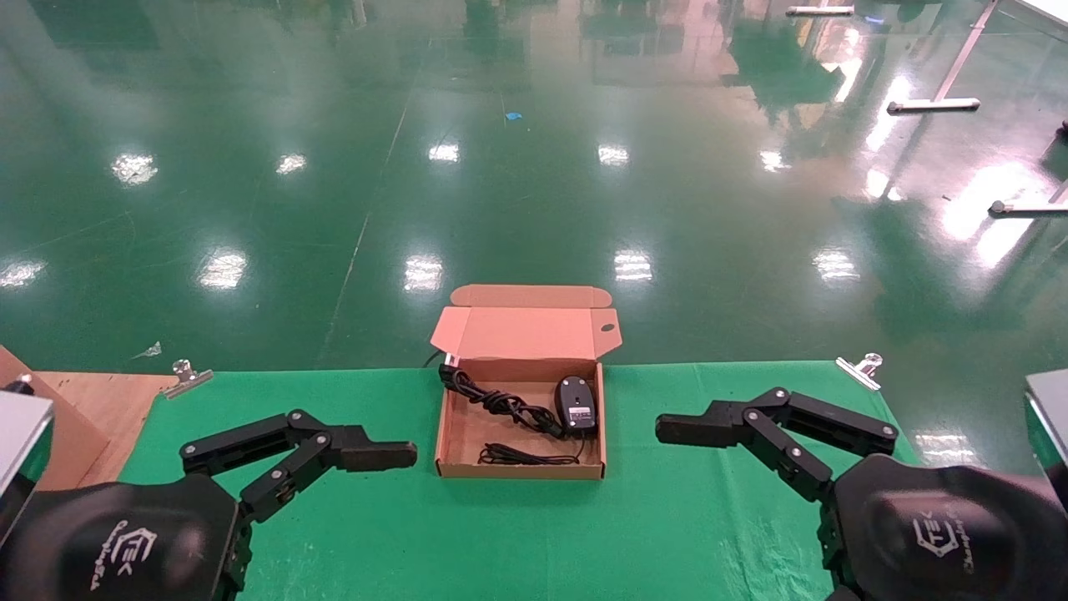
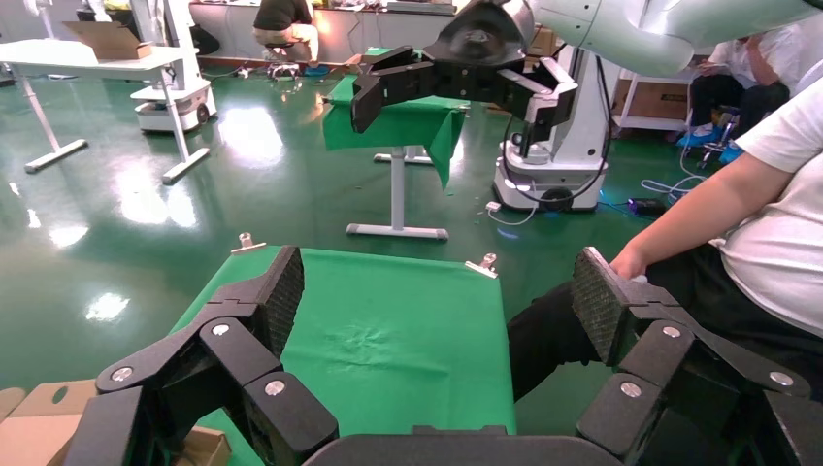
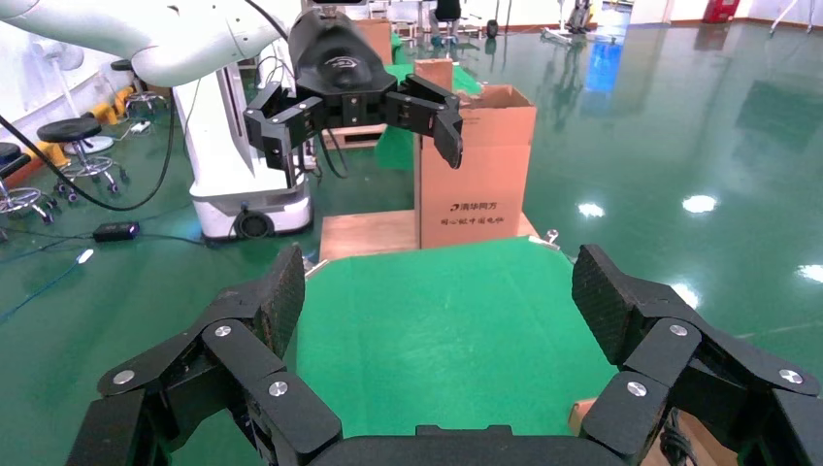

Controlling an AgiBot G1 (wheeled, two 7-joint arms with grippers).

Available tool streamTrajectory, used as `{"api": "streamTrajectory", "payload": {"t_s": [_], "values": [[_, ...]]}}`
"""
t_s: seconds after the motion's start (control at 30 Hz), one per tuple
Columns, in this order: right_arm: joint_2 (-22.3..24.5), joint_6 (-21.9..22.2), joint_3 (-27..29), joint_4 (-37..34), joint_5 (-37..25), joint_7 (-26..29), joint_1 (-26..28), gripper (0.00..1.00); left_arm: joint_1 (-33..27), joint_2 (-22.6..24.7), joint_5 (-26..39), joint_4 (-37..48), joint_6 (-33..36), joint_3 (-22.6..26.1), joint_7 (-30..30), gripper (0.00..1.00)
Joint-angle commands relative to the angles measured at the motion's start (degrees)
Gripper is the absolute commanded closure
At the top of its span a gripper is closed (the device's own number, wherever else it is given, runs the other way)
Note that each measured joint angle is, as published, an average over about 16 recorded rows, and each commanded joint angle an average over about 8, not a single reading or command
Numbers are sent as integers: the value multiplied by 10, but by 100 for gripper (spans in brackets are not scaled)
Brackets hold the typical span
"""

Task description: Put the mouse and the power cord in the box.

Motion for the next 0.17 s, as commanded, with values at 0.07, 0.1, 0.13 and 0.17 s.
{"api": "streamTrajectory", "payload": {"t_s": [0.07,0.1,0.13,0.17], "values": [[5,-5,10,4,4,1,-5,0,8,-8,-5,-17,9,-9,-11,0],[4,-5,10,4,4,1,-4,0,8,-8,-5,-17,9,-9,-10,0],[4,-4,9,4,4,1,-4,0,7,-8,-5,-16,8,-9,-10,0],[4,-4,9,3,4,1,-4,0,7,-7,-5,-15,8,-9,-9,0]]}}
